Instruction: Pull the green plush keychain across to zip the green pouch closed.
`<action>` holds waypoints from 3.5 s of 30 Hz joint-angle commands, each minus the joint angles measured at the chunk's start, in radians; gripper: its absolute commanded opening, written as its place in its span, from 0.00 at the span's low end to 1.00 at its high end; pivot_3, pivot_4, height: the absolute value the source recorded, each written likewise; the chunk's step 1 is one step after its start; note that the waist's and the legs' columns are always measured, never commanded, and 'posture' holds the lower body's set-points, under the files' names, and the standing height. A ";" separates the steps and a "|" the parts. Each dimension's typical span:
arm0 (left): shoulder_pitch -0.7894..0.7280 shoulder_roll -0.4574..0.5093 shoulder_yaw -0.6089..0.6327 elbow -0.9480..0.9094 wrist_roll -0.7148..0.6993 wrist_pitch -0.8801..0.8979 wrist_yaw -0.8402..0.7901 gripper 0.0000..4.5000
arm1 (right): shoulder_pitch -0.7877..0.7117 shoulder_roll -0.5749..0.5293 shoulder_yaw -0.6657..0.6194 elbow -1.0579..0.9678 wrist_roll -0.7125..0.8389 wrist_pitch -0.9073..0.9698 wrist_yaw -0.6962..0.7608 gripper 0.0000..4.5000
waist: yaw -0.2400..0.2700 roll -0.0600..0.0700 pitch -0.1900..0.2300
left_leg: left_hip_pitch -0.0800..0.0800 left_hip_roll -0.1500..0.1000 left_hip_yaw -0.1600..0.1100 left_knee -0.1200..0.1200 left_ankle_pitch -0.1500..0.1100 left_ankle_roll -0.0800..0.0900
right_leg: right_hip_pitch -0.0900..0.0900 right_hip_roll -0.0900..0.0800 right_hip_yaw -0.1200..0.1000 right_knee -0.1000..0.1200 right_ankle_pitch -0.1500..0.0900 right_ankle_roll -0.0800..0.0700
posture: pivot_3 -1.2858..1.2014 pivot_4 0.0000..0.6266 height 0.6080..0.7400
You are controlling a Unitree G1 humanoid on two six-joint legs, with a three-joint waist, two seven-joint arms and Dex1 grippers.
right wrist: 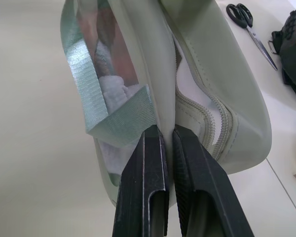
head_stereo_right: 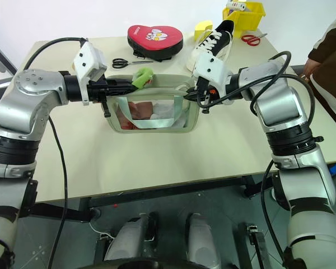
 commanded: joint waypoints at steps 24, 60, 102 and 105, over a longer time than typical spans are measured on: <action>0.175 0.122 0.129 -0.052 -0.024 0.020 -0.022 0.16 | -0.025 -0.015 -0.009 0.005 0.004 -0.002 0.001 0.00 | -0.001 0.000 0.000 | 0.000 0.000 0.000 0.000 -0.002 -0.001 | 0.000 -0.002 0.000 -0.001 0.000 0.000 | 0.52 0.24 1.00; 0.154 0.073 0.087 -0.021 0.049 -0.046 -0.011 0.00 | -0.348 0.368 0.022 0.433 0.002 -0.191 -0.066 0.61 | -0.003 0.000 0.000 | 0.000 -0.002 0.001 -0.001 -0.002 -0.002 | -0.002 -0.003 -0.002 0.000 0.001 0.001 | 0.52 0.24 1.00; 0.083 0.018 0.048 0.090 0.095 -0.131 -0.041 0.00 | -0.366 0.284 -0.096 0.397 0.024 0.022 -0.269 0.99 | -0.001 0.001 0.000 | 0.000 -0.001 0.004 -0.001 -0.003 -0.001 | -0.002 -0.006 -0.002 0.000 0.000 0.000 | 0.52 0.24 1.00; 0.092 0.022 0.052 0.076 0.092 -0.126 -0.038 0.00 | -0.398 0.310 -0.094 0.512 0.027 0.023 -0.262 0.99 | -0.001 0.001 0.000 | 0.000 -0.002 0.004 -0.001 -0.003 -0.001 | -0.002 -0.006 -0.002 0.000 0.001 0.000 | 0.52 0.24 1.00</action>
